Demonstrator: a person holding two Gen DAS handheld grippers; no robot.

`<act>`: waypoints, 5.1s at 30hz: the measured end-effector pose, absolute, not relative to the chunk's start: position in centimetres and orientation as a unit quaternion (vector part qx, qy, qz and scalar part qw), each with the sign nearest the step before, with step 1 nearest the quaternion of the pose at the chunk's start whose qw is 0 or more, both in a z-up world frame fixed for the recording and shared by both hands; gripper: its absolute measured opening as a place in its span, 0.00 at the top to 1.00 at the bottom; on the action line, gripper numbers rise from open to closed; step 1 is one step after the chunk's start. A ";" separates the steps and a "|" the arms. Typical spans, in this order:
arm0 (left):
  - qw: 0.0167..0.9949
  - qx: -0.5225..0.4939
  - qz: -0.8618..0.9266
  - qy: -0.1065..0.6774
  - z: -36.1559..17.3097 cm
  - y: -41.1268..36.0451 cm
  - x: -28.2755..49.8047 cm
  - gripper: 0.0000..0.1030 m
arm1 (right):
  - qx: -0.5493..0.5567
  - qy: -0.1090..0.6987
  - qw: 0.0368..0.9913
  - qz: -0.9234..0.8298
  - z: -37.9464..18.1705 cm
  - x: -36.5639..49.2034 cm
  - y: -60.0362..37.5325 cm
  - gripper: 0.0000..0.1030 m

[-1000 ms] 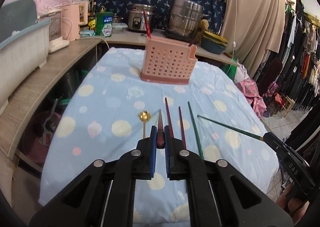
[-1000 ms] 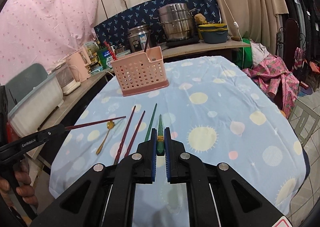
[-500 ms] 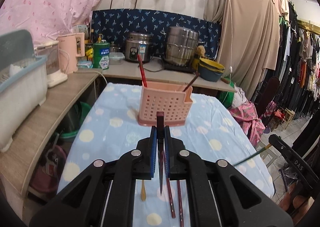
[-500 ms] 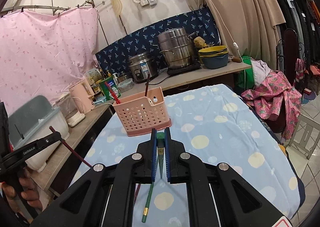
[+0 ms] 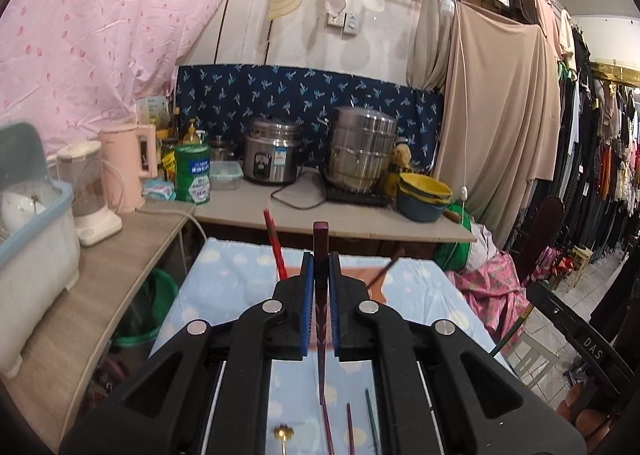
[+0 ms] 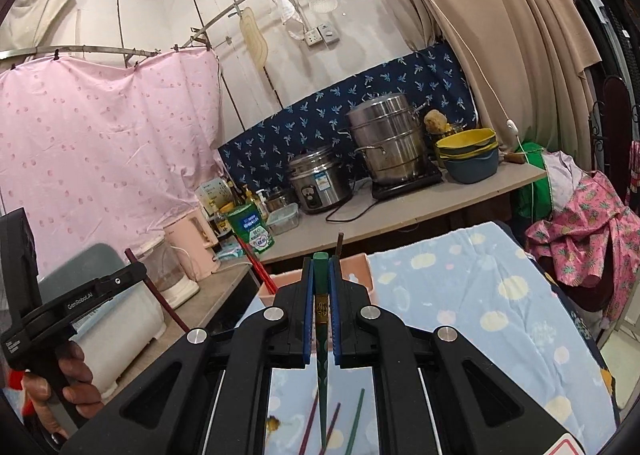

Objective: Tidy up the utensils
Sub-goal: 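Lower both chopsticks into the pink holder and open both tools, then withdraw both tools from the holder back over the remaining utensils, then grasp the green chopstick with the right tool while the left tool grasps a dark-red chopstick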

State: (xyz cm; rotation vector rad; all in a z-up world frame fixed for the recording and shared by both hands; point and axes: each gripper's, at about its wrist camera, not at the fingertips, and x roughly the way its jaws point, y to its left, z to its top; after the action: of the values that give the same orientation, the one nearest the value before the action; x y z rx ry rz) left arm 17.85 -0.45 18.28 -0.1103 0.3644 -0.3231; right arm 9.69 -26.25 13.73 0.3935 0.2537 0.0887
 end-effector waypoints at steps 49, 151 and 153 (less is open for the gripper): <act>0.964 -0.095 -0.135 0.208 14.0 -1.6 32.0 0.51 | 0.250 0.157 0.955 0.026 9.1 29.2 -26.1 0.66; 0.886 0.024 -0.162 0.434 -8.4 -3.1 7.5 0.93 | 0.121 0.388 0.914 0.010 -9.2 2.1 -16.6 0.93; 0.885 0.022 -0.165 0.435 -8.4 -3.1 7.3 0.93 | 0.123 0.388 0.913 0.011 -9.2 2.1 -16.6 0.93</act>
State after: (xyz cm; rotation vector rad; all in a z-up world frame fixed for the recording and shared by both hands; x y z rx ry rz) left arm 7.32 -3.15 -8.39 0.0453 0.9047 -0.3443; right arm 2.07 -16.60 -9.17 0.2525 0.7987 0.0224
